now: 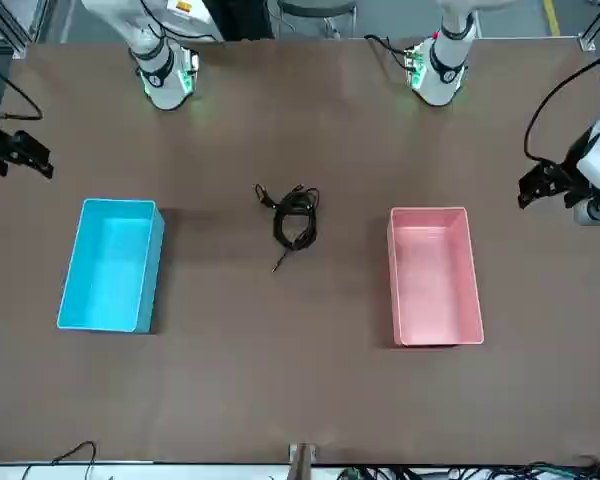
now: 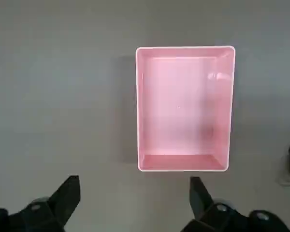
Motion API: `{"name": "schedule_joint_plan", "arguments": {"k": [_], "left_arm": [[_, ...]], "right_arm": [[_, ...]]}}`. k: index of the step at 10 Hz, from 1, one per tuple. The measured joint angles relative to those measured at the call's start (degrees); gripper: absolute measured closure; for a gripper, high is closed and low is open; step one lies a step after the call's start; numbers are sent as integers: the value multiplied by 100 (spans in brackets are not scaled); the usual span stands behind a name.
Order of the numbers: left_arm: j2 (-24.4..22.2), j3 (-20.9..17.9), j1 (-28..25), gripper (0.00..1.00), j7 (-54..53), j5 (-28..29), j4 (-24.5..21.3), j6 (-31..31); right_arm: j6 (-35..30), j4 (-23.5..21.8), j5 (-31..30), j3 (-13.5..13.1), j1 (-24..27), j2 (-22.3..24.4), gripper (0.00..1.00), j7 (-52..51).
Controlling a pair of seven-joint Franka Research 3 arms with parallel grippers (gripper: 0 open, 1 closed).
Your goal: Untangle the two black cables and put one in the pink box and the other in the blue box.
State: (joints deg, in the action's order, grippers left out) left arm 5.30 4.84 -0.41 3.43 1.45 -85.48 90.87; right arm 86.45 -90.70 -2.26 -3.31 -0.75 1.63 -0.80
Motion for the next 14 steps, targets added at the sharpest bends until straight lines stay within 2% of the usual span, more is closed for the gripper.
{"name": "schedule_joint_plan", "arguments": {"k": [2, 4, 6, 8, 10, 14], "left_arm": [[0, -8, 11, 0, 0, 0, 0, -7], [22, 27, 103, 0, 149, -240, -15, -18], [176, 232, 249, 0, 773, -358, -21, -15], [412, 457, 439, 0, 2087, -360, -29, -13], [756, 527, 896, 0, 3581, -331, -34, 72], [1292, 554, 1786, 0, 6990, -101, -42, 782]], "right_arm": [[0, 0, 0, 0, 0, 0, 0, 0], [16, -15, 4, 7, -5, 0, 0, 0], [341, -287, 54, 50, -206, 7, 0, 327], [810, -749, 77, 94, -786, 3, 0, 1392], [1044, -1099, 80, 123, -1361, 8, 0, 2449], [1803, -1868, 330, 134, -2281, 6, 0, 4539]]}}
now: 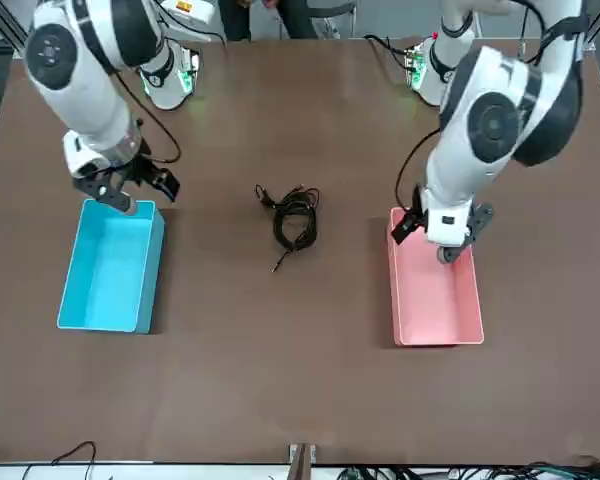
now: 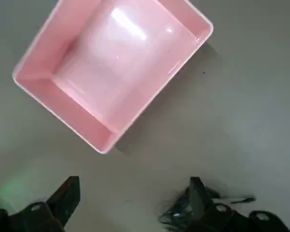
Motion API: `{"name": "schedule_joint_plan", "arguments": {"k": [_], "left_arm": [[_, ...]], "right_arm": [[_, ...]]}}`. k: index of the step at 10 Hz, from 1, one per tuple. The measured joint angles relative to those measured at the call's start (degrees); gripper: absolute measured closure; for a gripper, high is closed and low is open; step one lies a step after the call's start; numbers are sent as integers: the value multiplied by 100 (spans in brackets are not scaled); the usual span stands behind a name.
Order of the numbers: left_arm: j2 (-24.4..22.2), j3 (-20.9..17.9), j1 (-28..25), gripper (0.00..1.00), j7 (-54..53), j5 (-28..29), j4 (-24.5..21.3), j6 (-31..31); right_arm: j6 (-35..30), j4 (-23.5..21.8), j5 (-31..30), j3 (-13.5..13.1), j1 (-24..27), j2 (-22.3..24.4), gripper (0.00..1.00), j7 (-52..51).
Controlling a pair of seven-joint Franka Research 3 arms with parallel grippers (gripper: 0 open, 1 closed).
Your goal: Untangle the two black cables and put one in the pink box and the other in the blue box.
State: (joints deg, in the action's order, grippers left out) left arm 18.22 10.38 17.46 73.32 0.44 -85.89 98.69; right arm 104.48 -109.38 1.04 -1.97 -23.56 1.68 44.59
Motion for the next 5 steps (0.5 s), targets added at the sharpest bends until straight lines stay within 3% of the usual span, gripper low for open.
{"name": "schedule_joint_plan", "arguments": {"k": [2, 5], "left_arm": [[445, 2, 348, 0, 1834, 0, 25, 497], [1335, -10, 821, 0, 3938, 4, 606, 824]], "right_arm": [[401, -276, 308, -3, -180, 2, 0, 525], [1273, -948, 355, -5, -533, -3, 0, 1357]]}}
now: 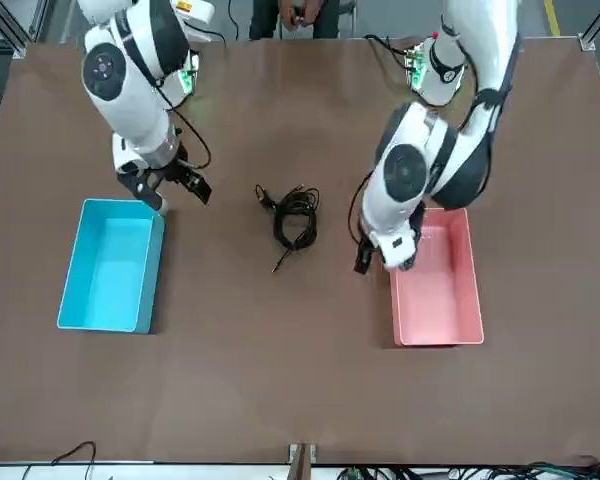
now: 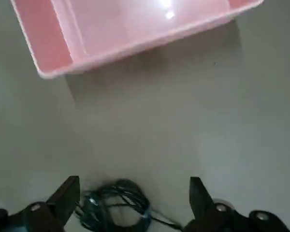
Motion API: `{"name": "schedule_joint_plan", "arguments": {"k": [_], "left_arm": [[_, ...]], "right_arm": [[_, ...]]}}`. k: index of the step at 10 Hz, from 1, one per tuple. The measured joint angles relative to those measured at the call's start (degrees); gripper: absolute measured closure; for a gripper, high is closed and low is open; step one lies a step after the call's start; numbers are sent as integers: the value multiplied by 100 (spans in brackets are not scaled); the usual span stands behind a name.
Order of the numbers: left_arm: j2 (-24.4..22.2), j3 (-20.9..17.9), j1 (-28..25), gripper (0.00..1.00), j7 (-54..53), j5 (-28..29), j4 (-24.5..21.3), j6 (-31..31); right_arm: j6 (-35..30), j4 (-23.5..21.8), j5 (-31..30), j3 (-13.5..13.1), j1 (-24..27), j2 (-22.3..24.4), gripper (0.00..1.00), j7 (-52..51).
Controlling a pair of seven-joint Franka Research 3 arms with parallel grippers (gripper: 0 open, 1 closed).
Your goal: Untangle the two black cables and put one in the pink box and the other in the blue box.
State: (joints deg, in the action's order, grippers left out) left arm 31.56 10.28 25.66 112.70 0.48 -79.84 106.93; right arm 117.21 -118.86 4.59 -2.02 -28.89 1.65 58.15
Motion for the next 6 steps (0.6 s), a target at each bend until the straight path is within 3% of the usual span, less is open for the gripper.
{"name": "schedule_joint_plan", "arguments": {"k": [4, 6], "left_arm": [[772, -20, 812, 1, 2574, 60, 137, 980], [1053, -23, 1003, 4, 3002, 72, 146, 1457]], "right_arm": [[597, -459, 0, 0, -271, 1, 0, 569], [606, -473, 0, -6, -275, 2, 0, 597]]}}
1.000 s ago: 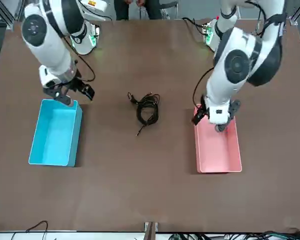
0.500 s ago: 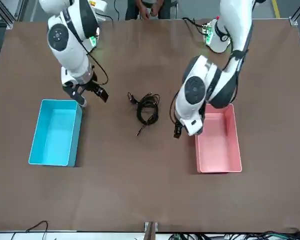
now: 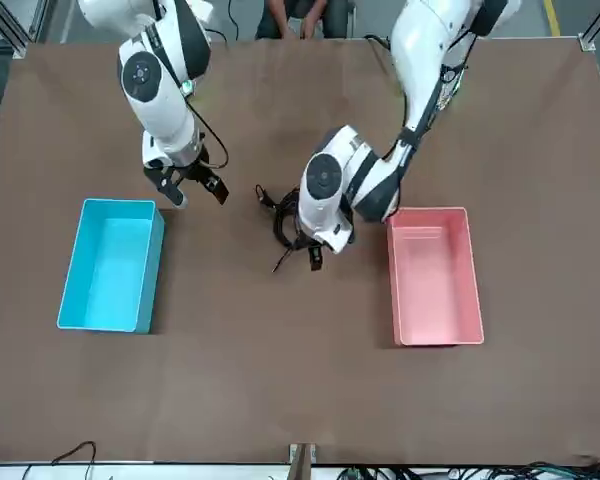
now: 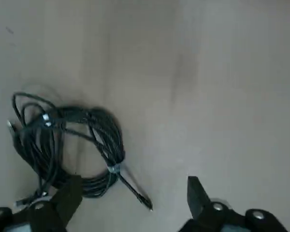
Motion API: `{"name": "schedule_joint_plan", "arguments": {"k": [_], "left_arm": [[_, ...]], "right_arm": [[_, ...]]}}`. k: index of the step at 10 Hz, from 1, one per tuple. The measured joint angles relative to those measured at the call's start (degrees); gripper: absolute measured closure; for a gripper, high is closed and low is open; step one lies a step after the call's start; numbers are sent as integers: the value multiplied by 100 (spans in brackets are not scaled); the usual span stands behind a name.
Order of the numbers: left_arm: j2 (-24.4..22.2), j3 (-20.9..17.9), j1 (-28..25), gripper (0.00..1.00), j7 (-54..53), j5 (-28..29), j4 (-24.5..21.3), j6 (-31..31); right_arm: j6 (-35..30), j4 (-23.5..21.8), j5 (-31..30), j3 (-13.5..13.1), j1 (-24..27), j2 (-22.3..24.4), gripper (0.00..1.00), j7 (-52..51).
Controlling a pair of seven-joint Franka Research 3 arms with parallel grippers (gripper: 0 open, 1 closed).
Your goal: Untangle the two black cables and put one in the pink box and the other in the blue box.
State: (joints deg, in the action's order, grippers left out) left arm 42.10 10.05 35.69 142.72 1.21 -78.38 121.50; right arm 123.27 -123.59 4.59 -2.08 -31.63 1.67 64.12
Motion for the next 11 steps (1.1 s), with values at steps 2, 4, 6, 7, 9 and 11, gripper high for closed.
{"name": "schedule_joint_plan", "arguments": {"k": [2, 4, 6, 7, 9, 11], "left_arm": [[329, -5, 232, 11, 95, 79, -9, 279], [625, -13, 357, 14, 133, 139, -15, 483], [818, -27, 366, 16, 186, 273, -15, 726], [880, -32, 367, 16, 220, 341, -15, 802], [944, -32, 395, 25, 260, 407, -16, 846], [962, -32, 432, 36, 261, 463, -18, 847]], "right_arm": [[3, -1, 0, -3, -1, 2, 0, 14], [3, -3, 0, -5, -1, 2, 0, 18], [4, -3, 0, -6, -1, 3, 0, 22], [4, -3, 0, -6, -1, 3, 0, 23], [4, -3, 0, -6, -2, 3, 0, 26], [4, -2, 0, -6, -1, 3, 0, 38]]}}
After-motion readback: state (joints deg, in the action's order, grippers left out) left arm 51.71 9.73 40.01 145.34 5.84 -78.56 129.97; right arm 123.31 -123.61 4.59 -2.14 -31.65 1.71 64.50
